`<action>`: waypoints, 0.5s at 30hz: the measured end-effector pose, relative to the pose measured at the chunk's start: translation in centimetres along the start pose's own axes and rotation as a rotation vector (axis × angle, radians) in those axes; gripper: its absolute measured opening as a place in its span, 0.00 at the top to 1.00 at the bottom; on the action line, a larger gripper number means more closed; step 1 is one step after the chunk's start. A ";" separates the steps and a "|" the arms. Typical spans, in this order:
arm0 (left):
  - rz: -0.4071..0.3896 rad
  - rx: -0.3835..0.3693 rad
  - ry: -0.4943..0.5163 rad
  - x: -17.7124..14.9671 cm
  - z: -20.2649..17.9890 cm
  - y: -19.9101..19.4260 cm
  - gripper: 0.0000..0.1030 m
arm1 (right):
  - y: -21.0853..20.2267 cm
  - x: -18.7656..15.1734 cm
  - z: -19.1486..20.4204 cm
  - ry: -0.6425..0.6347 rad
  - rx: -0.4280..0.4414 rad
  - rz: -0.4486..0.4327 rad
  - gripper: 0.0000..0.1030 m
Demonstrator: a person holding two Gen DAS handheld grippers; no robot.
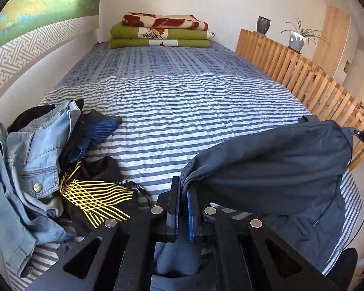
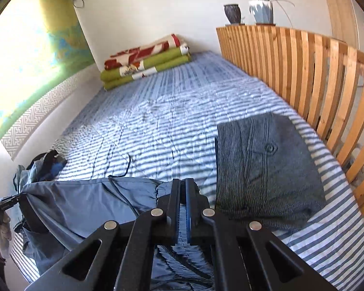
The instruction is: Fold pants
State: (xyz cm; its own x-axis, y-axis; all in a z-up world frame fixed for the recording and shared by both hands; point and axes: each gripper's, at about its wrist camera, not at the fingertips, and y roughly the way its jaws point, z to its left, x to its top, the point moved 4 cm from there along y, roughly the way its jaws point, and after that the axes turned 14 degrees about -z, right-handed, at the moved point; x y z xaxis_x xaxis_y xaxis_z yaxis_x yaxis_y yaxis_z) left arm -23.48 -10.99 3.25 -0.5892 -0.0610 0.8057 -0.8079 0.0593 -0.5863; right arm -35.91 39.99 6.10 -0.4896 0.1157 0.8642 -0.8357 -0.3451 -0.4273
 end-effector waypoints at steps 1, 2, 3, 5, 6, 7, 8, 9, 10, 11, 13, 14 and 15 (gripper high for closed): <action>0.019 0.018 -0.003 0.0 0.2 1.0 0.89 | 0.3 0.6 0.2 0.001 -0.008 -0.014 0.97; 0.047 0.035 -0.017 0.0 0.3 2.4 0.76 | 0.9 1.1 0.1 0.011 -0.021 -0.026 0.97; 0.082 0.057 -0.025 -0.1 0.4 4.1 0.65 | 1.8 1.6 -0.1 0.020 -0.032 -0.039 0.97; 0.111 0.134 -0.029 -0.7 0.2 7.0 0.49 | 4.3 2.5 -0.3 -0.015 -0.088 -0.061 0.96; 0.114 0.141 -0.018 -0.9 -0.4 7.9 0.49 | 6.2 2.6 -0.3 -0.040 -0.107 -0.037 0.94; 0.103 0.137 -0.013 -1.1 -1.3 8.4 0.49 | 8.5 2.3 -0.6 -0.055 -0.127 0.028 0.93; 0.095 0.117 -0.009 -1.2 -2.2 8.5 0.49 | 10.1 1.9 -1.2 -0.063 -0.184 0.075 0.93; 0.091 0.109 0.006 -1.3 -2.8 8.5 0.49 | 10.8 1.8 -1.7 -0.057 -0.210 0.090 0.93; 0.084 0.113 0.038 -1.3 -3.5 8.3 0.49 | 10.9 1.6 -1.9 -0.053 -0.198 0.103 0.93; 0.081 0.118 0.075 -1.4 -4.1 7.9 0.49 | 10.5 1.6 -1.9 -0.060 -0.192 0.100 0.93; 0.075 0.110 0.099 -1.5 -4.7 7.0 0.49 | 8.7 1.4 -2.2 -0.069 -0.176 0.080 0.88; 0.069 0.099 0.097 -1.5 -4.7 6.4 0.48 | 7.7 0.9 -2.5 -0.052 -0.155 0.090 0.85; 0.061 0.096 0.090 -1.6 -4.5 5.7 0.48 | 6.7 0.2 -2.8 -0.024 -0.124 0.117 0.83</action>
State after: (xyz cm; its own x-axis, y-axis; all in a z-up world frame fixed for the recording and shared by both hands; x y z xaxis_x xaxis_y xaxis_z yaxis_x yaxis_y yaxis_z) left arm -27.06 -6.03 -0.97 -0.6376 0.0297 0.7698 -0.7703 -0.0361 -0.6366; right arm -42.33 40.30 2.70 -0.5804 0.0585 0.8122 -0.7983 -0.2377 -0.5533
